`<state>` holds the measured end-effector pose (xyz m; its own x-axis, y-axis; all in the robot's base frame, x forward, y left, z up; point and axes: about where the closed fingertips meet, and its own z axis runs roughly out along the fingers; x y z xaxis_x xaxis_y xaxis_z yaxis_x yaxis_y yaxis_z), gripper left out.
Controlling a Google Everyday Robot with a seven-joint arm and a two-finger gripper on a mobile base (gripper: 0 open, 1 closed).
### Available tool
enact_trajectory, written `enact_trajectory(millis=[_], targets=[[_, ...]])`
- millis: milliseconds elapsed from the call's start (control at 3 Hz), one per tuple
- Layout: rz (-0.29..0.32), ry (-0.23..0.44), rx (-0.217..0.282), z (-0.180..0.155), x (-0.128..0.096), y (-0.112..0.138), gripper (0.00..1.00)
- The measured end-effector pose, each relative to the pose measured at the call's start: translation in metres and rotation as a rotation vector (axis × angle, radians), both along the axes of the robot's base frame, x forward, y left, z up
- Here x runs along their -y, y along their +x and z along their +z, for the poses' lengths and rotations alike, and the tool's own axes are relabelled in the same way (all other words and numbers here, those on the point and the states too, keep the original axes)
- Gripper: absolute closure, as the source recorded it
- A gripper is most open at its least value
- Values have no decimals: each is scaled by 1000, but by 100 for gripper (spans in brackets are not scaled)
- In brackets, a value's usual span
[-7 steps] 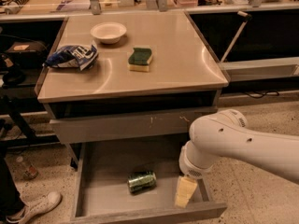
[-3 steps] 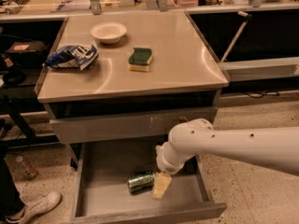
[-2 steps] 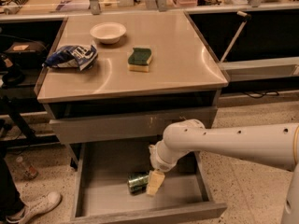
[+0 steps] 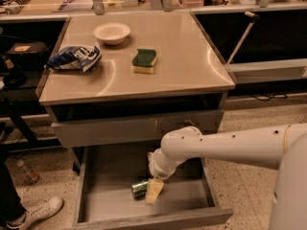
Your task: Pick green can from middle drawer and place on counter
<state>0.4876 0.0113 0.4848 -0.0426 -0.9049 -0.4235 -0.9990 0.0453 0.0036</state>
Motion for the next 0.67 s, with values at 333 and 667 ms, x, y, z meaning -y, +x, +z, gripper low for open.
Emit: enact_trajectory(millis=[333, 667], targets=[[28, -4, 8, -17, -13, 9, 0], [45, -7, 17, -27, -19, 16, 0]])
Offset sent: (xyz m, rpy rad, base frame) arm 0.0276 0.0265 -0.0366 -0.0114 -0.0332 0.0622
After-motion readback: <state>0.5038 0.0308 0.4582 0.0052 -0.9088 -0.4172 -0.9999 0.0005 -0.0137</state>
